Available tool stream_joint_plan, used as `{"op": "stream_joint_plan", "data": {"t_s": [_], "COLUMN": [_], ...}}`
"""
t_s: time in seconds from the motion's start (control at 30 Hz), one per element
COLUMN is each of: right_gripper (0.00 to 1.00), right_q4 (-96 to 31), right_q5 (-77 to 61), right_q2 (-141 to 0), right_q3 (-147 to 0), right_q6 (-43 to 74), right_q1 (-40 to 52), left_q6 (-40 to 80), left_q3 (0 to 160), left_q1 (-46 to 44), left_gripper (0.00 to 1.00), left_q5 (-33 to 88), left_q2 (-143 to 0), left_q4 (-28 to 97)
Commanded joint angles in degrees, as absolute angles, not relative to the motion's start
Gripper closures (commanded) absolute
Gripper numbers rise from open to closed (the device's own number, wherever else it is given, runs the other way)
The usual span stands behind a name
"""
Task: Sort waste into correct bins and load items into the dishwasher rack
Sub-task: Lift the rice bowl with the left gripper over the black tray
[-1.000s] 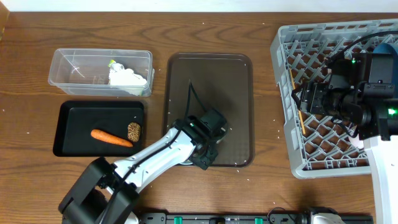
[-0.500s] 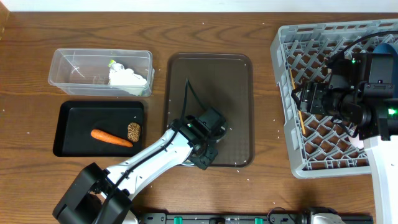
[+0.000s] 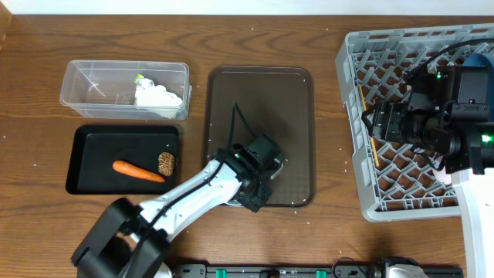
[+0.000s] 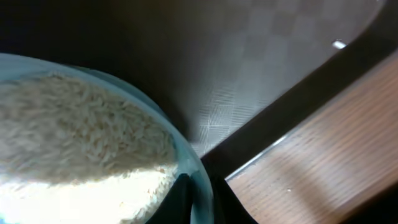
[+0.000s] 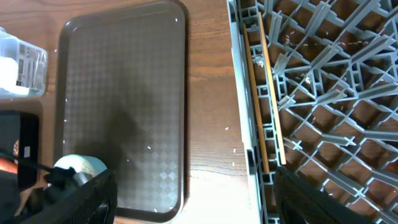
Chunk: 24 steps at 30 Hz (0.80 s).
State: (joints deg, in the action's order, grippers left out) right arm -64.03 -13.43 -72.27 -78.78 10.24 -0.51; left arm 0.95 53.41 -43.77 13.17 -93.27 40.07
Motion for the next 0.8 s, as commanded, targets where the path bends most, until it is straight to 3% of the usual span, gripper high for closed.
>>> {"op": "stream_joint_plan", "data": {"t_s": [0.0, 0.07, 0.17, 0.23, 0.3, 0.77], "right_gripper": [0.27, 0.27, 0.27, 0.27, 0.27, 0.27], "right_q4": [-64.0, -64.0, -64.1, -64.1, -64.1, -64.1], "right_q5": [-13.3, -13.3, -13.3, -13.3, -13.3, -13.3], "right_q2": [-72.3, -72.3, -72.3, -72.3, -72.3, -72.3], "right_q3": [-79.3, -79.3, -79.3, -79.3, -79.3, -79.3], "right_q6": [10.0, 10.0, 10.0, 10.0, 10.0, 10.0], "right_q1": [0.1, 0.1, 0.1, 0.1, 0.1, 0.1], "left_q6": [0.2, 0.2, -0.1, 0.0, 0.0, 0.0], "left_q3": [52.3, 52.3, 52.3, 52.3, 52.4, 67.0], "left_q1": [-43.8, -43.8, -43.8, -43.8, -43.8, -42.3], "left_gripper": [0.86, 0.76, 0.75, 0.79, 0.94, 0.94], "left_q5": [13.5, 13.2, 12.3, 12.3, 12.3, 13.2], "left_q2": [-95.1, -95.1, -95.1, -95.1, -95.1, -90.7], "left_q4": [40.2, 39.7, 39.3, 39.3, 39.3, 51.6]}}
